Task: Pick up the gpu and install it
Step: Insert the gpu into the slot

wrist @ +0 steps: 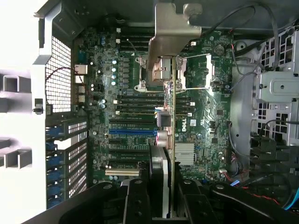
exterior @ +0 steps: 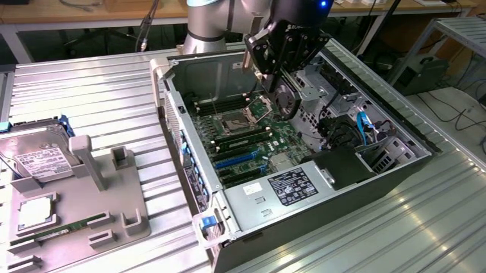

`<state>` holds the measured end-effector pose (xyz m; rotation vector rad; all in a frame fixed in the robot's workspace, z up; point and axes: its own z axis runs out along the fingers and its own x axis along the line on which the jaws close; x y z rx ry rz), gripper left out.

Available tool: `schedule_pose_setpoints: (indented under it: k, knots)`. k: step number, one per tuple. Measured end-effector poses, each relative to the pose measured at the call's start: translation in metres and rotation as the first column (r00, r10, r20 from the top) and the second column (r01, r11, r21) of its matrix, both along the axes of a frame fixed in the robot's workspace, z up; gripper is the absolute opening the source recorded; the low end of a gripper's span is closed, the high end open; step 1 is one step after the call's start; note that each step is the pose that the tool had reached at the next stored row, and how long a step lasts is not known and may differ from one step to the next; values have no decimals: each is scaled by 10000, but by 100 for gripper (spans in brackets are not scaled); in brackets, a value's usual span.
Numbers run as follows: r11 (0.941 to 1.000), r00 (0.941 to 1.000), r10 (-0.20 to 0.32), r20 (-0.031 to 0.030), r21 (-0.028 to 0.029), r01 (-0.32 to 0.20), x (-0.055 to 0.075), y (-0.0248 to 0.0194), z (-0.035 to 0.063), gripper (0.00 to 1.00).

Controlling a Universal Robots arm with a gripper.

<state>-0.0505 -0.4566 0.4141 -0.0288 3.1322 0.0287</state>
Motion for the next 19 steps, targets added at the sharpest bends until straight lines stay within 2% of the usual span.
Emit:
schedule_pose_setpoints:
  k: [2,5,8,11,12,13,17,19]
  knots:
    - [10000,10000,98,0,0,-98,0,0,0,29]
    - [9977,9977,672,0,0,-672,0,0,0,29]
    - [9921,9921,1257,0,0,-1257,0,0,0,29]
    - [9834,9834,1813,0,0,-1813,0,0,0,29]
    - [9801,9801,1984,0,0,-1984,0,0,0,29]
    - [9728,9728,2315,0,0,-2315,0,0,0,29]
    - [9544,9544,2985,0,0,-2985,0,0,0,29]
    - [9408,9408,3389,0,0,-3389,0,0,0,29]
